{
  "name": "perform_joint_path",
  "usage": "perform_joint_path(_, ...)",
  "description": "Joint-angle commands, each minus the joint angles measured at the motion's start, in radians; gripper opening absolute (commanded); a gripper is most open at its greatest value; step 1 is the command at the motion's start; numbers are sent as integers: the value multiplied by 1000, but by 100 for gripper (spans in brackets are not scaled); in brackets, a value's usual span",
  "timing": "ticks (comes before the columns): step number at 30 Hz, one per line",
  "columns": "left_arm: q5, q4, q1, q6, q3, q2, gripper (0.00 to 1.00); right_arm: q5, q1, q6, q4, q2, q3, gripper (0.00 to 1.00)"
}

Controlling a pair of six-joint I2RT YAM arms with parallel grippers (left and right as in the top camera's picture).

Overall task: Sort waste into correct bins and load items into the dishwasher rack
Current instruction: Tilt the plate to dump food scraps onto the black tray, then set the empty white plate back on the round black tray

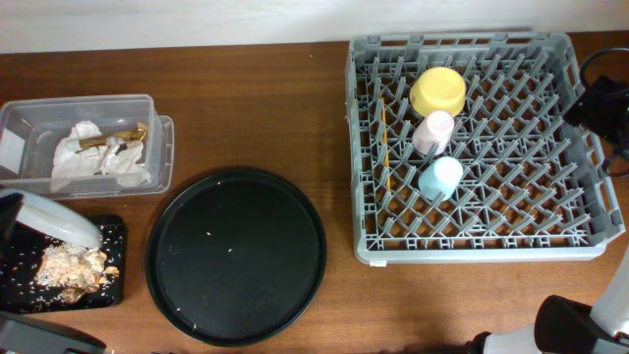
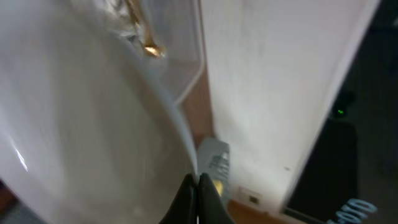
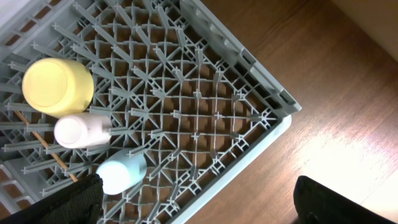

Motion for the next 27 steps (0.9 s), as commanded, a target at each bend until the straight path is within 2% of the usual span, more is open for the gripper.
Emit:
perform_joint_path(1, 84, -99, -15, 56, 10, 2, 0, 2, -2, 5, -2, 0, -1, 98)
perform_joint_path(6, 64, -248, -138, 169, 10, -40, 0, 2, -2, 5, -2, 0, -1, 98)
perform_joint_path(13, -195, -365, -341, 170, 10, -248, 0, 2, -2, 5, -2, 0, -1, 98)
perform_joint_path(16, -343, -364, -558, 169, 10, -333, 0, 2, -2, 5, -2, 0, -1, 98)
perform_joint_path(18, -397, -340, -782, 161, 10, -349, 0, 2, -2, 5, -2, 0, -1, 98)
perform_joint_path(23, -769, -203, -1186, -134, -59, -347, 0, 2, -2, 5, -2, 0, -1, 98)
perform_joint_path(25, -935, -80, -1369, -254, -162, -347, 0, 2, -2, 5, -2, 0, -1, 98)
perform_joint_path(27, -972, 43, -1466, -283, -277, -343, 0, 2, -2, 5, -2, 0, -1, 98)
